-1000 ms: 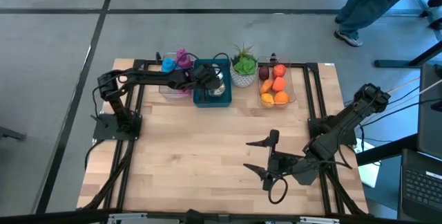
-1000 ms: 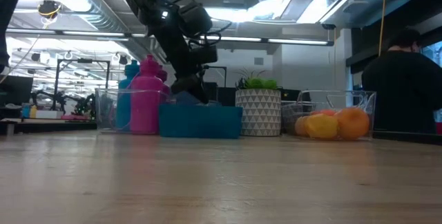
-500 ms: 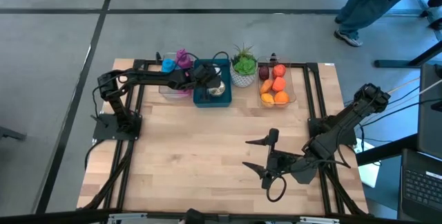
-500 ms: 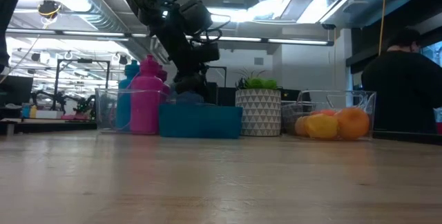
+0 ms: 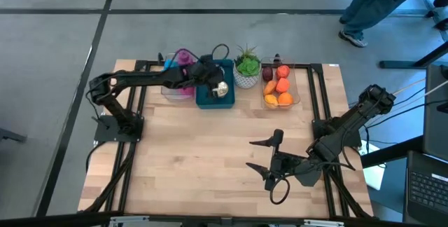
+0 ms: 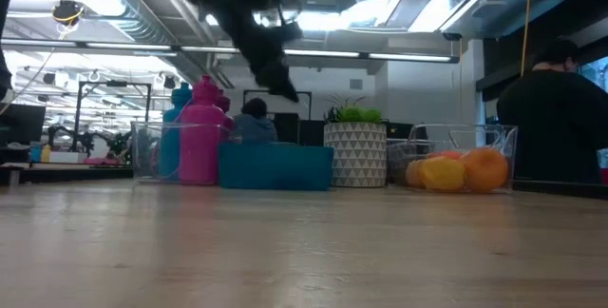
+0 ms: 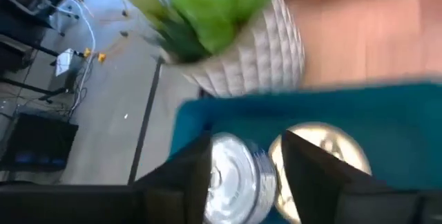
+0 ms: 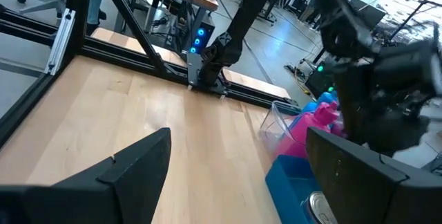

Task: Pick & Place Food Item
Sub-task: Return to Home Position

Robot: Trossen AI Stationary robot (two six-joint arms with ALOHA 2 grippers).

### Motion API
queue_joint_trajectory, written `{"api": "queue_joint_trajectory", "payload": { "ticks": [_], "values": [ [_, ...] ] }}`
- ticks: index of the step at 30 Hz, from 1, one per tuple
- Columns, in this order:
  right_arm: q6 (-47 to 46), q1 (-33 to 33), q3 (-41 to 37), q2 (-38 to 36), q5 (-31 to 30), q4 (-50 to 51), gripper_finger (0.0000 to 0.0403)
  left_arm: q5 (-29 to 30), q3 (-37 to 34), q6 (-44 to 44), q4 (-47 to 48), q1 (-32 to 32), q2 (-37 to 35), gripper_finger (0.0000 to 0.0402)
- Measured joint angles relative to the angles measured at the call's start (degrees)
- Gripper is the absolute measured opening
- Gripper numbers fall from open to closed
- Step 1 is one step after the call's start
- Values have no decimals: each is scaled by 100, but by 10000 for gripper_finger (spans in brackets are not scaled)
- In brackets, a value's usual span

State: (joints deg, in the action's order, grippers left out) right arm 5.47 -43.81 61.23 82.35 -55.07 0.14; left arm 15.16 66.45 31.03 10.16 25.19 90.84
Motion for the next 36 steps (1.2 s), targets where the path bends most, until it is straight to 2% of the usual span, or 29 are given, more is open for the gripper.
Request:
{"api": "queue_joint_trajectory", "payload": {
  "ticks": [4,9,15,20,25,31,36],
  "values": [
    [114,-11,0,-102,43,41,329,-192,263,-481,261,-144,-409,202],
    [147,-118,0,-593,-1,419,329,-1071,298,-994,293,-336,-1184,229],
    [150,-173,0,-1403,-283,1165,329,-1800,298,-1733,759,-467,-2197,221],
    [14,-162,0,-2092,-256,1955,310,-1974,147,-1621,1061,-767,-3031,197],
    [-429,-162,0,-2717,-257,2791,247,-1798,-428,-1575,922,-1151,-3966,161],
    [-911,-162,-2,-3246,-104,3644,134,-1668,-1509,-1802,388,-1356,-5192,116],
    [-746,-160,-446,-3762,60,3306,25,-1665,-2523,-2030,-169,-1357,-6131,86]
  ]
}}
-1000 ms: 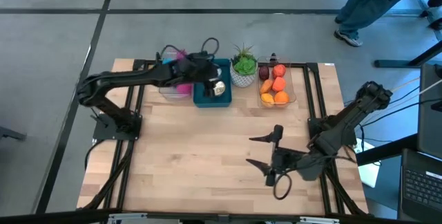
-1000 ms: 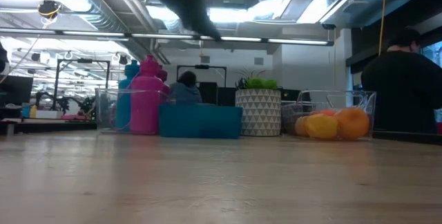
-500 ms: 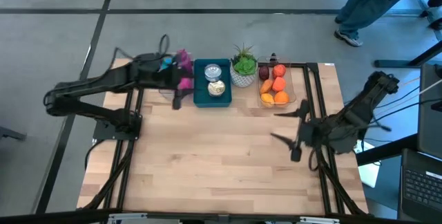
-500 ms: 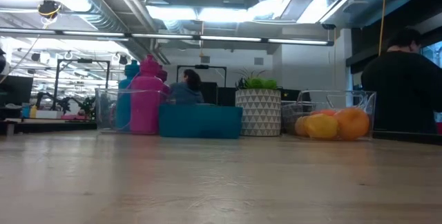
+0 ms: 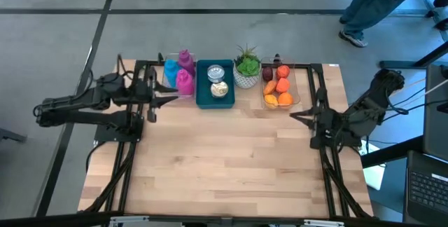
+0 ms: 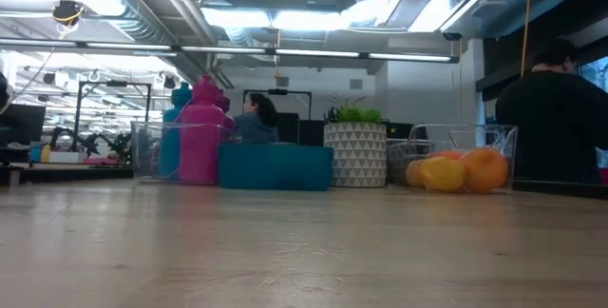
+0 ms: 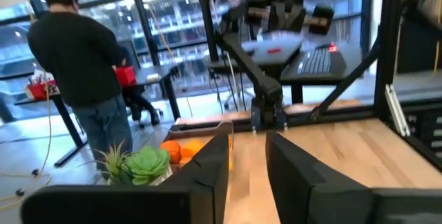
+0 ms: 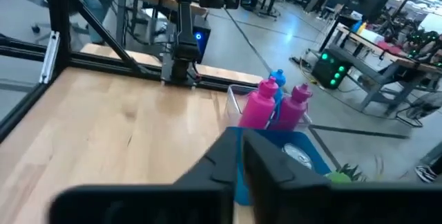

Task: Pick & Place Food Item
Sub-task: Return to Home Position

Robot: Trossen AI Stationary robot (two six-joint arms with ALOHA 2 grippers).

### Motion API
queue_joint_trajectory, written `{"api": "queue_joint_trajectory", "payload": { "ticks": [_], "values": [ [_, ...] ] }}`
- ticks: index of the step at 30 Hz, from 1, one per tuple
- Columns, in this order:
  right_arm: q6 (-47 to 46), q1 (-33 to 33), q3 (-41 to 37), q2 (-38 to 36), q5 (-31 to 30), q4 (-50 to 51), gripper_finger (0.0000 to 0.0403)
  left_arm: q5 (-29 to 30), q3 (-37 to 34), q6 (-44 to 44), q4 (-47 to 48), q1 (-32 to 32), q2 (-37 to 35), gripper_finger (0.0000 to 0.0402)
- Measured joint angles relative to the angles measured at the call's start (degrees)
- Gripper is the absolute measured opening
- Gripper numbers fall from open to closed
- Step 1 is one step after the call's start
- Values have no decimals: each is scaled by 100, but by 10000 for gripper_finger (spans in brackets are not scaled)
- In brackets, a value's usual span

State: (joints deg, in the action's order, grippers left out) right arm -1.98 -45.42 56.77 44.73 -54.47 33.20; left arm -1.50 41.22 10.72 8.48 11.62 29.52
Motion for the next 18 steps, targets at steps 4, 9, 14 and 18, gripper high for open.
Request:
{"api": "queue_joint_trajectory", "payload": {
  "ticks": [4,9,14,18],
  "values": [
    [268,3,-880,-568,220,-959,16,-4,-573,-170,-306,0,-573,69],
    [1280,170,-2223,-1557,1213,-2827,7,-8,-897,-270,-246,0,-1021,54],
    [1914,482,-3430,-2587,2241,-4185,6,-331,-1233,-307,-154,0,-1254,35],
    [1905,805,-4234,-3254,2678,-4654,3,-380,-1514,-350,-159,0,-1414,16]
  ]
}}
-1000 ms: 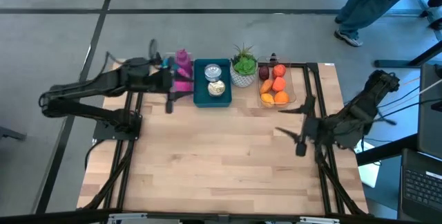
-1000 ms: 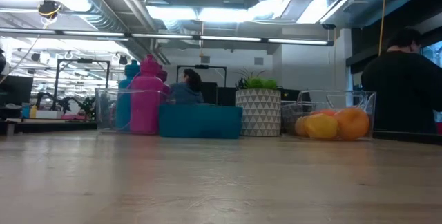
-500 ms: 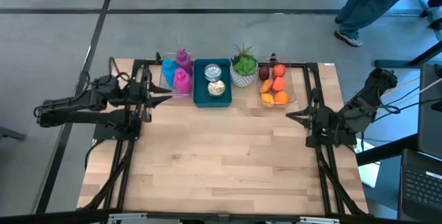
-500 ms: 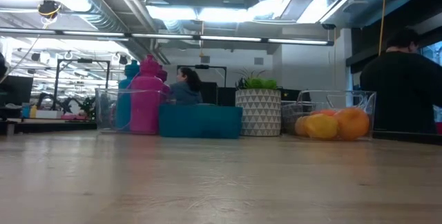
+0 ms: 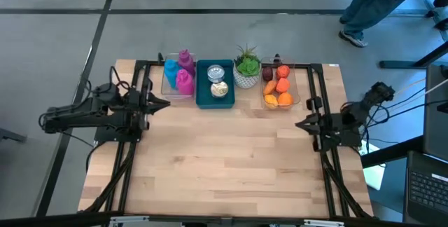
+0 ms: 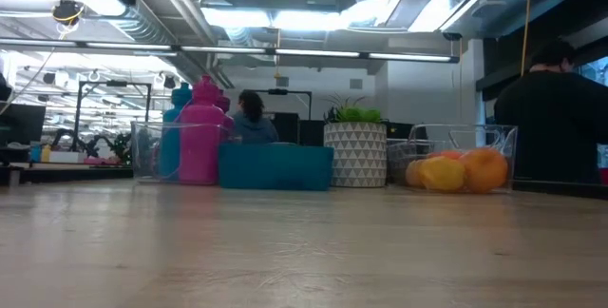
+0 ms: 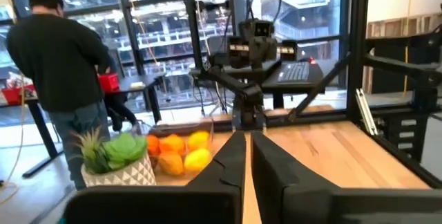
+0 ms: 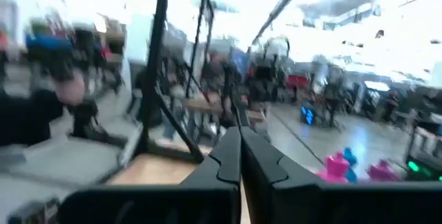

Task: Pick & Place Food Item
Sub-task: Return to Home Position

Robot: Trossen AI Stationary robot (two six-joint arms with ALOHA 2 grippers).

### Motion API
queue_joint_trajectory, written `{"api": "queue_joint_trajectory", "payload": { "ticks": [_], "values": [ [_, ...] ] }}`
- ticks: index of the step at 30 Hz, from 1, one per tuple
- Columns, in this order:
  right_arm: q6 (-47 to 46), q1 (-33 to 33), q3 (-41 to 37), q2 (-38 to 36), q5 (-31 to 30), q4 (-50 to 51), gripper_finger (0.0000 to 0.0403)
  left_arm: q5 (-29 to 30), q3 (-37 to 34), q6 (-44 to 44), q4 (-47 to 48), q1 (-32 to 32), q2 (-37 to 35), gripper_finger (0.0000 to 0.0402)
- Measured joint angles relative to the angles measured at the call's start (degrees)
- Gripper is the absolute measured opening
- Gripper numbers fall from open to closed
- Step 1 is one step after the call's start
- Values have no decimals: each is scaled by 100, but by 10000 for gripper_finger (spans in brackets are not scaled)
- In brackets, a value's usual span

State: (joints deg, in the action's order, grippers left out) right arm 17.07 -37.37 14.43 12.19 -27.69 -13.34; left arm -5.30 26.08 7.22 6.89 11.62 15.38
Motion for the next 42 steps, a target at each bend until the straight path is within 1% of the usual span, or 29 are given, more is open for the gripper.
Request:
{"api": "queue_joint_trajectory", "payload": {
  "ticks": [3,7,10,14,16,19,21,26,35,39,42],
  "values": [
    [-157,224,-465,-357,320,-371,2,-5,-213,-5,45,0,-139,3],
    [-415,478,-853,-601,475,-439,1,-73,-516,-43,-252,0,-447,1],
    [-629,653,-1030,-667,512,-432,1,-46,-728,14,-296,19,-779,1],
    [-768,892,-1144,-712,931,-538,1,-28,-1050,-44,-406,28,-1340,1],
    [-823,999,-1212,-713,966,-544,1,-29,-1196,-66,-498,28,-1527,0],
    [-964,1172,-1343,-713,908,-544,1,-43,-1318,-61,-386,43,-1522,1],
    [-1181,1288,-1359,-710,912,-346,0,-26,-1412,-30,-488,58,-1450,1],
    [-1513,1467,-1357,-713,928,-11,0,-92,-1716,-140,-465,131,-1537,1],
    [-1482,1548,-1352,-719,904,699,0,-531,-1942,-346,-204,354,-1537,0],
    [-1490,1548,-1352,-719,866,910,0,-483,-2138,-446,-303,516,-1537,1],
    [-1477,1548,-1352,-719,816,935,1,-389,-2294,-479,-596,676,-1537,1]
  ]
}}
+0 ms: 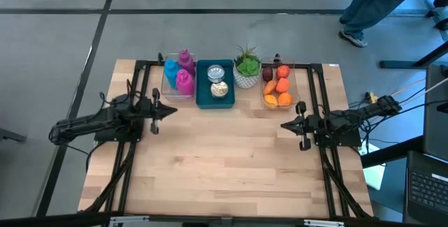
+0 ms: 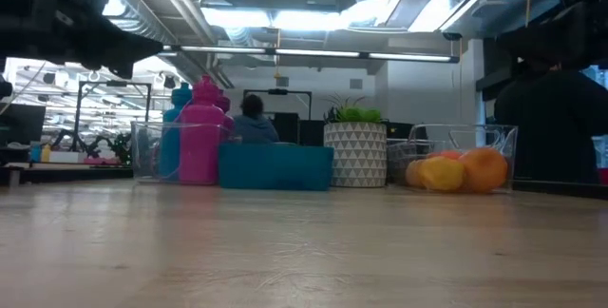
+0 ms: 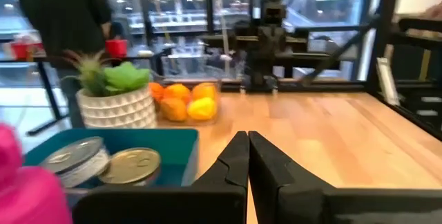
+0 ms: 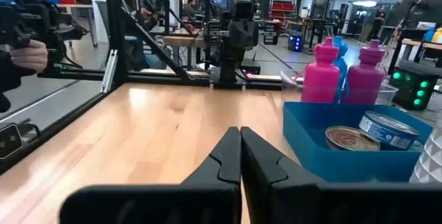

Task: Pick & Place Food Item
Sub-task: Return to Home Position

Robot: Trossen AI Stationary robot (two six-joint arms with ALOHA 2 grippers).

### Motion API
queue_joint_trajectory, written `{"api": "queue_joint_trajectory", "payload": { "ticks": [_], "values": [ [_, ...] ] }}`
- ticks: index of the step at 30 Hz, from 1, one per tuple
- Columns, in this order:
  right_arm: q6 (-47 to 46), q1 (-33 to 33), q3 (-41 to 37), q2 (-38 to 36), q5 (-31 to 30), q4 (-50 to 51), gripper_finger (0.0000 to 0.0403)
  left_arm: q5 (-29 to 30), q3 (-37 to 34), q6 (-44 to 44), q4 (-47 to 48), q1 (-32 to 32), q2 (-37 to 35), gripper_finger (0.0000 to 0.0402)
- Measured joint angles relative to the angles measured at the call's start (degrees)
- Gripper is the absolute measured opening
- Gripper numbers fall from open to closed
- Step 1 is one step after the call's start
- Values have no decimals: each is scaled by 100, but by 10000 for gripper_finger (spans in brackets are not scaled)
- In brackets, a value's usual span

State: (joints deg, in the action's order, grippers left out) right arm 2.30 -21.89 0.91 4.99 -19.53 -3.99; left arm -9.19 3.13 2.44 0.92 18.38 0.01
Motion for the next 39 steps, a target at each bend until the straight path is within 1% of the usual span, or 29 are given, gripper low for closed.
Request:
{"api": "queue_joint_trajectory", "payload": {
  "ticks": [5,9,13,19,22,39],
  "values": [
    [26,0,0,0,-44,51,5,115,-219,-44,-651,289,-2,1],
    [134,-2,0,0,-471,34,6,162,-227,-123,-651,507,-2,1],
    [138,0,0,0,-787,16,7,380,-234,-231,-659,682,-2,3],
    [140,0,0,0,-798,15,8,931,-238,-509,-653,811,-2,4],
    [139,0,0,0,-798,15,8,1068,-244,-623,-651,817,-2,4],
    [153,0,2,0,-809,13,9,1092,-251,-627,-628,815,2,3]
  ]
}}
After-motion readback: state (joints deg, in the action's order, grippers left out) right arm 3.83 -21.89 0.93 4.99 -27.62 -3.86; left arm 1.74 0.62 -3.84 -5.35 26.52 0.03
